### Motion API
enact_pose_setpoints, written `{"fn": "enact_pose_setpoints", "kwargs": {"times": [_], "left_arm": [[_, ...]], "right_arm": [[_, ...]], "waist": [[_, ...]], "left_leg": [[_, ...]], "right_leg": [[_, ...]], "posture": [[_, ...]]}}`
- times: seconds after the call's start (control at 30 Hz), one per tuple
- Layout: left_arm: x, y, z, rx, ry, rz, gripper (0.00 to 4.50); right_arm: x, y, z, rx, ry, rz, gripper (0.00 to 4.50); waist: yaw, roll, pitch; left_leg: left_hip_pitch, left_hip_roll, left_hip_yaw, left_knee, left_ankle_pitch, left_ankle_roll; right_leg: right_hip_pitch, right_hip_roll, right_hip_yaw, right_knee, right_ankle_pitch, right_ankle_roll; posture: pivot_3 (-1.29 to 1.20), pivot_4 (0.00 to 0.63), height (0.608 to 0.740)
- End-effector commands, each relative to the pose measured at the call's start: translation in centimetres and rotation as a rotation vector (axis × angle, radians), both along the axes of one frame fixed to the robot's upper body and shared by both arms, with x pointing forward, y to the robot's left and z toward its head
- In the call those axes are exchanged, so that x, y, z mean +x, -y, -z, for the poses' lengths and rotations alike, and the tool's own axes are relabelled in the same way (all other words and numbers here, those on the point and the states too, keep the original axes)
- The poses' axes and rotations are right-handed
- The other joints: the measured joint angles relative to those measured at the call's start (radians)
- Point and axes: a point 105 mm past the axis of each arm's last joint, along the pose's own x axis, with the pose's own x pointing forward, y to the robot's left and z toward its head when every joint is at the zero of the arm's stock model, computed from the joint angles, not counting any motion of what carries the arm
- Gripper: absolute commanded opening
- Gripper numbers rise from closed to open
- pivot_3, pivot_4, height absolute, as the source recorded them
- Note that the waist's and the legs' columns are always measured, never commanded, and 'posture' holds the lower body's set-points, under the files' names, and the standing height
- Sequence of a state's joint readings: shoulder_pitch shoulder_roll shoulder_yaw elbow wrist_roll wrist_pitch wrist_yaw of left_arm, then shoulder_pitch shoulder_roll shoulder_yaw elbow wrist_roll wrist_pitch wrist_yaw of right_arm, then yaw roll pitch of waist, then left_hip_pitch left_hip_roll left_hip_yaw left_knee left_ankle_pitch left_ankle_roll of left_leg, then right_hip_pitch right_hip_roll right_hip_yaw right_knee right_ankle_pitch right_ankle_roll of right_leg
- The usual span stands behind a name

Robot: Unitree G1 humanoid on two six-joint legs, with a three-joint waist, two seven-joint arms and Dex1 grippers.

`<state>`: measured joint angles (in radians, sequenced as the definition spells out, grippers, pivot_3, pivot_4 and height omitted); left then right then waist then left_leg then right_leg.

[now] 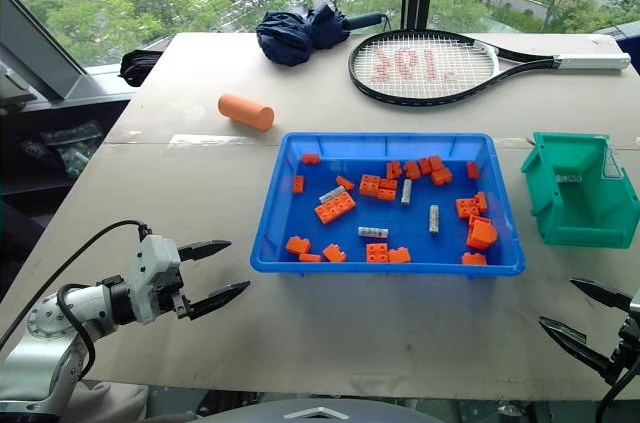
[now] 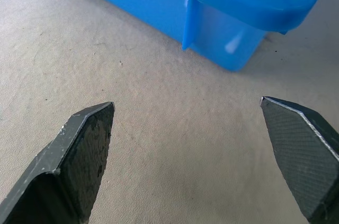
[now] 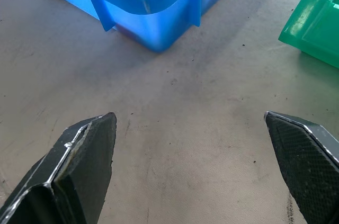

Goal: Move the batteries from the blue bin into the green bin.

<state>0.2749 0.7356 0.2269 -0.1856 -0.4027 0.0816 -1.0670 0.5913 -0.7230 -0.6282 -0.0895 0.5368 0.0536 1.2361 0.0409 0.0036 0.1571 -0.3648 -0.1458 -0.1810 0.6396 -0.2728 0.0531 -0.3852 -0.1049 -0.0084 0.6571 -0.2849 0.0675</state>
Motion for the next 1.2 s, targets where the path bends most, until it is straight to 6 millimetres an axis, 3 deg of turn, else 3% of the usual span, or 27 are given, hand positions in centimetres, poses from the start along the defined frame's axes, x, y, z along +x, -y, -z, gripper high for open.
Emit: {"fn": "enact_pose_setpoints", "kwargs": {"times": [0.03, 0.5, 0.57, 0.73, 0.8, 0.93, 1.07, 1.2], "left_arm": [[-0.1, 0.1, -0.4, -0.01, 0.004, 0.03, 4.47], [0.1, -0.1, -0.3, -0.024, -0.048, 0.065, 4.47], [-0.3, -0.2, -0.5, -0.035, -0.069, 0.11, 4.47], [-0.2, 0.1, -3.6, -0.106, -0.105, 0.213, 4.47], [0.2, 0.5, -4.9, -0.126, -0.101, 0.249, 4.47], [0.9, 2.5, -7.9, -0.13, -0.07, 0.376, 4.47], [1.8, 4.3, -10.7, -0.078, 0.005, 0.473, 4.47], [2.5, 5.2, -12.6, -0.034, 0.074, 0.507, 4.47]], "right_arm": [[0.1, 0.0, -0.7, -0.021, 0.027, -0.016, 4.5], [0.3, 0.1, -1.4, -0.013, 0.053, -0.006, 4.5], [0.0, -0.5, -2.1, 0.003, 0.062, -0.023, 4.5], [0.3, -4.3, -7.0, 0.153, 0.101, -0.067, 4.5], [0.9, -6.3, -8.1, 0.172, 0.095, -0.096, 4.5], [3.8, -9.7, -8.0, 0.058, 0.065, -0.076, 4.5], [7.3, -11.9, -7.8, -0.009, 0.052, -0.033, 4.5], [10.1, -12.7, -6.9, -0.058, -0.03, 0.091, 4.5]], "waist": [[0.0, 0.0, 0.0], [0.0, 0.0, 0.0], [-0.001, 0.0, 0.0], [0.0, 0.001, 0.0], [-0.002, 0.0, 0.0], [-0.003, -0.003, 0.002], [-0.003, -0.005, 0.002], [-0.004, -0.006, 0.003]], "left_leg": [[0.0, 0.0, 0.0, 0.0, 0.0, 0.0], [0.0, 0.0, 0.0, 0.0, 0.002, -0.003], [0.0, 0.0, 0.0, 0.0, 0.002, -0.003], [-0.002, 0.001, 0.0, 0.0, 0.001, -0.001], [-0.002, 0.001, 0.0, 0.002, 0.0, 0.001], [-0.003, 0.001, 0.0, 0.004, 0.0, 0.0], [-0.011, 0.001, 0.0, 0.01, 0.003, -0.003], [-0.017, 0.0, 0.0, 0.012, 0.003, -0.004]], "right_leg": [[0.0, 0.0, 0.0, 0.0, 0.0, 0.0], [0.0, 0.0, 0.0, 0.0, 0.0, 0.0], [0.0, 0.0, 0.0, 0.0, 0.0, 0.0], [-0.003, 0.0, 0.0, 0.003, 0.0, 0.0], [-0.003, 0.001, 0.0, 0.003, 0.0, 0.0], [-0.003, 0.001, 0.0, 0.003, 0.0, 0.0], [-0.009, 0.001, 0.0, 0.004, 0.002, 0.0], [-0.014, 0.001, -0.001, 0.004, 0.004, 0.001]], "posture": [[0.0, 0.15, 0.74], [0.0, 0.15, 0.74], [0.0, 0.15, 0.74], [0.0, 0.15, 0.74], [0.0, 0.15, 0.74], [0.0, 0.15, 0.74], [0.0, 0.15, 0.74], [0.0, 0.15, 0.74]]}}
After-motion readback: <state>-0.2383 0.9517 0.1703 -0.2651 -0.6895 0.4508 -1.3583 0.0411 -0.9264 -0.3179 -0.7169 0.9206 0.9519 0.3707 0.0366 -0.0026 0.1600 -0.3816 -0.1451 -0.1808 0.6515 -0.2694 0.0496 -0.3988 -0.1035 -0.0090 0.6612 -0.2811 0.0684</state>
